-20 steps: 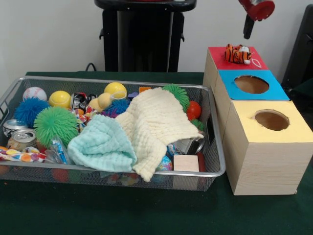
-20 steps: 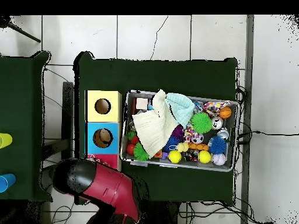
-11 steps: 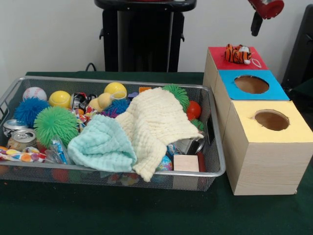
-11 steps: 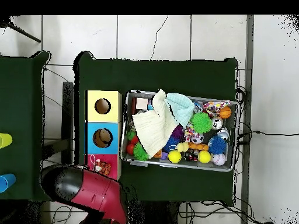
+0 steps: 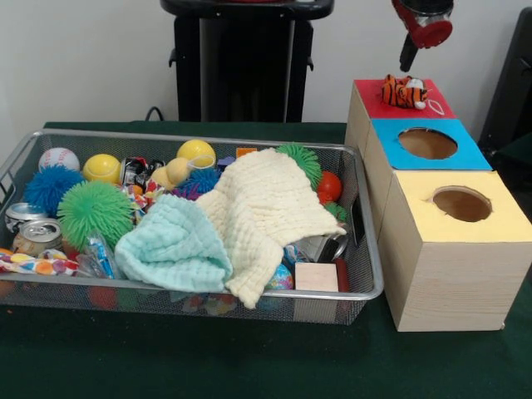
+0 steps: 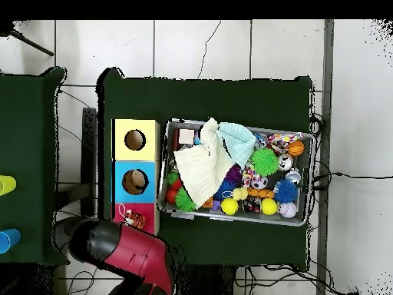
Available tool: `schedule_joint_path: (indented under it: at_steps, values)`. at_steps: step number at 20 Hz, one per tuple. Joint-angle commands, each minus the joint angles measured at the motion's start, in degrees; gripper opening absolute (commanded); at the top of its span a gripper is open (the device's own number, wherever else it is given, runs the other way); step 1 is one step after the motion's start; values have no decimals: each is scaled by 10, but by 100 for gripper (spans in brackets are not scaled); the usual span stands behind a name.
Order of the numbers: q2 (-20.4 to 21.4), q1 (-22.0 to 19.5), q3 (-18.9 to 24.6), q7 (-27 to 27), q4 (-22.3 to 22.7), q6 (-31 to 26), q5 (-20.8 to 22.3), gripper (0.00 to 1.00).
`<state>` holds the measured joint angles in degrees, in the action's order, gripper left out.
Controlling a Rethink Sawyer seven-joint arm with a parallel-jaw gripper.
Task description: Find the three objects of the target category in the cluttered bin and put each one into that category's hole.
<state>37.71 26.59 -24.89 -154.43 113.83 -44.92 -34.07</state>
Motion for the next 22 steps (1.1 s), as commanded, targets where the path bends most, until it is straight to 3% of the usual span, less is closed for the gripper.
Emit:
schedule_joint_path:
  at_steps: [1,11,18,22]
  values:
    - [-34,-3,24,-160,1,-6,-13,0]
    - [-24,-32,78,-110,36,37,-82,0]
    - [-26,-58,123,-55,67,121,-134,0]
    - [-38,-76,133,-41,66,154,-123,0]
